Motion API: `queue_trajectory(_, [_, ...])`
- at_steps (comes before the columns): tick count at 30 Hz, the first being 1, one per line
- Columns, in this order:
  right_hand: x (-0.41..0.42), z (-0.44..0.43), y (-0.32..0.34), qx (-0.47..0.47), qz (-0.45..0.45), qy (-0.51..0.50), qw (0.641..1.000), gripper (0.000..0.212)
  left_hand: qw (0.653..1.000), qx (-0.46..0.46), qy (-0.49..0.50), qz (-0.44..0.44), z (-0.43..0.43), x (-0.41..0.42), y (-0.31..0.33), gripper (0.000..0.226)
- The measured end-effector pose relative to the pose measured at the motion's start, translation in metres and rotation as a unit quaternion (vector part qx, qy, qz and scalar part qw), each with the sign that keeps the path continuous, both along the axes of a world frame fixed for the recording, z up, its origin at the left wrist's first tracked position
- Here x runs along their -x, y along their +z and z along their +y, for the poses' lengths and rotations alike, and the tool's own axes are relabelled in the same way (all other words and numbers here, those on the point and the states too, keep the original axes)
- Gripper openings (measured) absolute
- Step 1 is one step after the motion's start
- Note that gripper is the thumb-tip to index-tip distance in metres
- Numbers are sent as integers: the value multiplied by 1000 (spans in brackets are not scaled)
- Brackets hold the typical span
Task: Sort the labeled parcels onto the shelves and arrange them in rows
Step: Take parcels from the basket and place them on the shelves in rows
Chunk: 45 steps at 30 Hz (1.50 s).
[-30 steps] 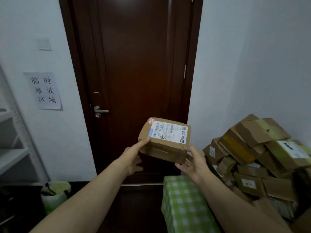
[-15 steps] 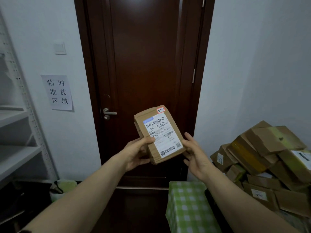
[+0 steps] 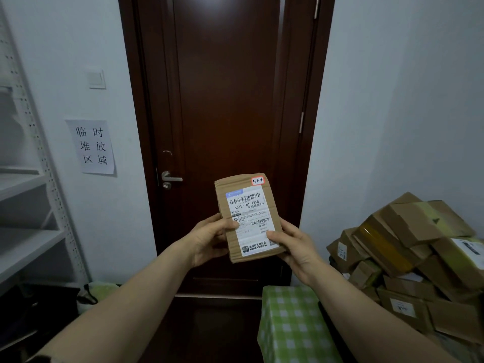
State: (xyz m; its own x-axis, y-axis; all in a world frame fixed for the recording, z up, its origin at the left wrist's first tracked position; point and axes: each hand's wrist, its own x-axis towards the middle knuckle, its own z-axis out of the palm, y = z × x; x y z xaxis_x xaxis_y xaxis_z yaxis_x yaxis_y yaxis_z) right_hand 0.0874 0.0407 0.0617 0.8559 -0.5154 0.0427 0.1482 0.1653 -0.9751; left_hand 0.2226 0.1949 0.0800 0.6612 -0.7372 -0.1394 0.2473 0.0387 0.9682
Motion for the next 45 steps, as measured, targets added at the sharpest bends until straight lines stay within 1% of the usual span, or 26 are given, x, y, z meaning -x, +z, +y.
queue_trajectory(8, [-2, 7, 0, -6, -6, 10, 1000, 51, 1000, 0, 4, -12, 11, 0, 4, 36])
queue_trajectory(11, [-6, 12, 3, -7, -7, 26, 1000, 58, 1000, -2, 6, -20, 23, -1, 9, 44])
queue_trajectory(14, [-15, 19, 12, -8, -6, 66, 998, 64, 1000, -2, 17, -25, 43, -2, 19, 53])
queue_trajectory(16, [-27, 29, 23, -11, -11, 108, 994, 70, 999, 2, 34, -29, 62, -2, 28, 51])
queue_trajectory(18, [-44, 46, 35, -12, -21, 154, 988, 74, 997, 6, 74, -36, 85, -5, 39, 47])
queue_trajectory(20, [-65, 67, 47, -9, -40, 191, 981, 74, 993, 11, 109, -49, 108, -8, 50, 46])
queue_trajectory(22, [-90, 96, 62, -16, -62, 228, 972, 69, 985, 22, 155, -67, 138, -12, 59, 58])
queue_trajectory(24, [-114, 131, 75, -32, -80, 264, 961, 61, 974, 20, 213, -81, 172, -16, 68, 76])
queue_trajectory(25, [-125, 150, 81, -40, -85, 283, 954, 58, 967, 10, 239, -85, 192, -16, 72, 81])
queue_trajectory(26, [-135, 170, 86, -47, -86, 303, 948, 56, 961, 7, 264, -85, 211, -17, 78, 81])
queue_trajectory(27, [-144, 190, 90, -49, -88, 323, 941, 54, 954, 11, 289, -84, 231, -17, 84, 76])
queue_trajectory(29, [-159, 230, 100, -36, -95, 360, 927, 43, 937, 27, 335, -94, 270, -19, 97, 63])
queue_trajectory(32, [-183, 292, 118, -22, -108, 396, 911, 28, 912, 44, 388, -125, 325, -20, 118, 56])
queue_trajectory(36, [-223, 379, 149, -11, -144, 417, 897, 25, 870, 60, 461, -162, 396, -34, 151, 52])
queue_trajectory(39, [-254, 445, 170, -5, -182, 414, 892, 24, 831, 51, 518, -197, 451, -54, 173, 56])
queue_trajectory(42, [-284, 510, 188, -10, -218, 409, 886, 25, 789, 40, 562, -242, 505, -72, 191, 50])
queue_trajectory(45, [-310, 571, 200, -17, -240, 424, 873, 26, 757, 19, 590, -281, 556, -87, 205, 47])
